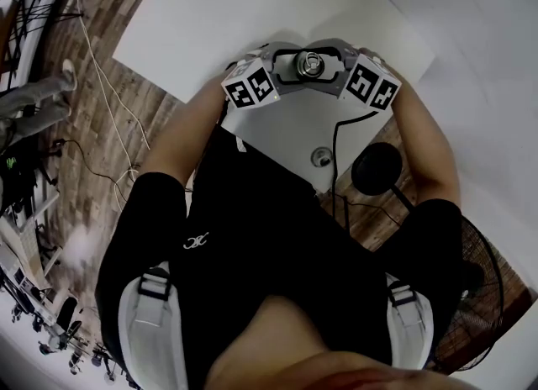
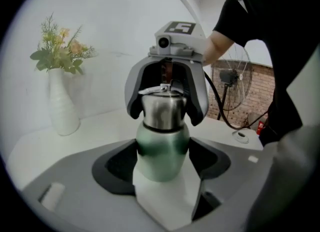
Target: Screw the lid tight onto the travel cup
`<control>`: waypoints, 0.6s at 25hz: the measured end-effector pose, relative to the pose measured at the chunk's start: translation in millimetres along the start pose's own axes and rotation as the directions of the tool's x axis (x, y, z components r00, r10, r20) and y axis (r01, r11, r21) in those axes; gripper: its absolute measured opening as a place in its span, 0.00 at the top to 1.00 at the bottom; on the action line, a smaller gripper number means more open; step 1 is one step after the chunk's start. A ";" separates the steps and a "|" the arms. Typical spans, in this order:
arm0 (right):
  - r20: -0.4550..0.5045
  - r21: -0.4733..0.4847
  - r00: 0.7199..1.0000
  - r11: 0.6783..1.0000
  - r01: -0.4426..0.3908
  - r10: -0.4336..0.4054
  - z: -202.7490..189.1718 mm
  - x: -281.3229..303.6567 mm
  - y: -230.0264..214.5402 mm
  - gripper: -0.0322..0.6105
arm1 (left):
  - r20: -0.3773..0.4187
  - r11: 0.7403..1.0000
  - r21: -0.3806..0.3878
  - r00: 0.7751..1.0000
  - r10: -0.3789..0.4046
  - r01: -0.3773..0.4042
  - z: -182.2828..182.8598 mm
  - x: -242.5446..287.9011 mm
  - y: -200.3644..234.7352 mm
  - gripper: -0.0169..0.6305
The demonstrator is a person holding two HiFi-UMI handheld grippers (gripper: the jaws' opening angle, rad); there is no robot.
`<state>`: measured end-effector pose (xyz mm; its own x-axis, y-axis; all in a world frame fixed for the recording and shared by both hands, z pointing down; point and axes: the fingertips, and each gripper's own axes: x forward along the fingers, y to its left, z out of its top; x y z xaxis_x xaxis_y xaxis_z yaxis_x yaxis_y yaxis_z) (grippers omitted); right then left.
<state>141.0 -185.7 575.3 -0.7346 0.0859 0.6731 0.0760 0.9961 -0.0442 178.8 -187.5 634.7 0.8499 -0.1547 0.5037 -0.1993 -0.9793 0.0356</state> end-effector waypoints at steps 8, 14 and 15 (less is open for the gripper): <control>0.300 0.423 0.821 0.839 0.343 -0.486 5.1 -12.1 -18.3 0.53 | 0.006 0.998 -0.040 0.999 0.045 -0.045 -1.1 0.9 0.5 0.39; 0.257 0.565 0.652 0.658 0.497 -0.713 2.0 -17.1 -24.8 0.53 | 0.004 0.992 -0.070 0.995 0.103 -0.102 -2.9 -1.7 4.1 0.39; 0.243 0.586 0.623 0.625 0.517 -0.743 1.6 -18.3 -25.4 0.53 | 0.002 0.990 -0.082 0.993 0.119 -0.119 -2.9 -2.1 4.3 0.39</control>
<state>151.4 -212.5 563.0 -0.6783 -0.6824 0.2725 -0.7268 0.6776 -0.1123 174.8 -191.0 636.4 0.8209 -0.2705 0.5030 -0.3380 -0.9400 0.0460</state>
